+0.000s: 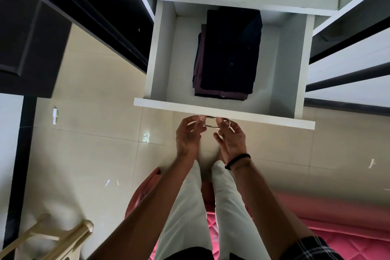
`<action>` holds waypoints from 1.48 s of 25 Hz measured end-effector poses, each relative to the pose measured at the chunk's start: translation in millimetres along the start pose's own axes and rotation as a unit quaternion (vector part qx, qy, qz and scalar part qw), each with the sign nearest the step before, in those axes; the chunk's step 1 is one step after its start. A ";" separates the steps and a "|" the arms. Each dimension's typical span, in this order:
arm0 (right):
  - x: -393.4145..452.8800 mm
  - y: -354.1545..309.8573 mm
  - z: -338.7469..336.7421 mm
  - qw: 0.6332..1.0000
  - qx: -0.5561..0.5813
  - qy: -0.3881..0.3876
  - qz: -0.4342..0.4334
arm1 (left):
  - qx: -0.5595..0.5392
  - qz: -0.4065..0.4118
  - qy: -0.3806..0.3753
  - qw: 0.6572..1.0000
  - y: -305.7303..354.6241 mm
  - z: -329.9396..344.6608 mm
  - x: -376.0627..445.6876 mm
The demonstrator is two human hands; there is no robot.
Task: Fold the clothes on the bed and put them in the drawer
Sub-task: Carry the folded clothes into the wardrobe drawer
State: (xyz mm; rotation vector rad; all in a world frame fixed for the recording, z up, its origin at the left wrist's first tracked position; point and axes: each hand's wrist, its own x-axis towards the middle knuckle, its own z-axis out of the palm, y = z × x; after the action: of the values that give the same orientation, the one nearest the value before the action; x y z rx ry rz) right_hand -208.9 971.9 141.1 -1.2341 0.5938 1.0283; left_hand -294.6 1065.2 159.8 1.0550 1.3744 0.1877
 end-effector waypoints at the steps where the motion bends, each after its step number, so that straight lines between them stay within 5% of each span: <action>1: -0.4 -5.1 2.3 1.000 0.010 -0.014 0.004 | -0.002 0.005 0.003 1.000 3.9 3.2 2.0; 4: -5.3 -21.1 6.1 0.997 0.048 -0.059 0.017 | -0.011 0.009 0.023 1.000 9.4 13.5 10.2; 12: 21.5 -73.3 62.6 0.997 0.011 0.061 -0.044 | -0.040 0.025 0.031 0.998 63.6 52.4 60.4; 24: 113.1 -176.5 128.3 0.993 0.097 0.027 -0.067 | -0.020 0.124 0.029 0.992 189.1 103.0 155.1; 29: 136.9 -184.7 141.9 0.991 0.106 0.038 -0.066 | 0.000 0.138 0.000 0.990 196.5 110.0 175.7; 33: 163.4 -163.3 126.8 0.976 0.209 -0.048 -0.028 | 0.022 0.120 -0.002 0.993 176.2 106.1 192.7; 37: 218.3 -117.7 98.0 0.978 0.205 0.016 0.021 | 0.140 0.220 0.031 0.965 124.0 98.0 212.8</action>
State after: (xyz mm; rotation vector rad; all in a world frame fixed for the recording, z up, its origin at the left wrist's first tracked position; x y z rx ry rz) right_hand -21.6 1133.2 40.8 -0.8783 0.8150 0.8677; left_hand -99.9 1227.2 81.6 1.5999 1.2263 0.3631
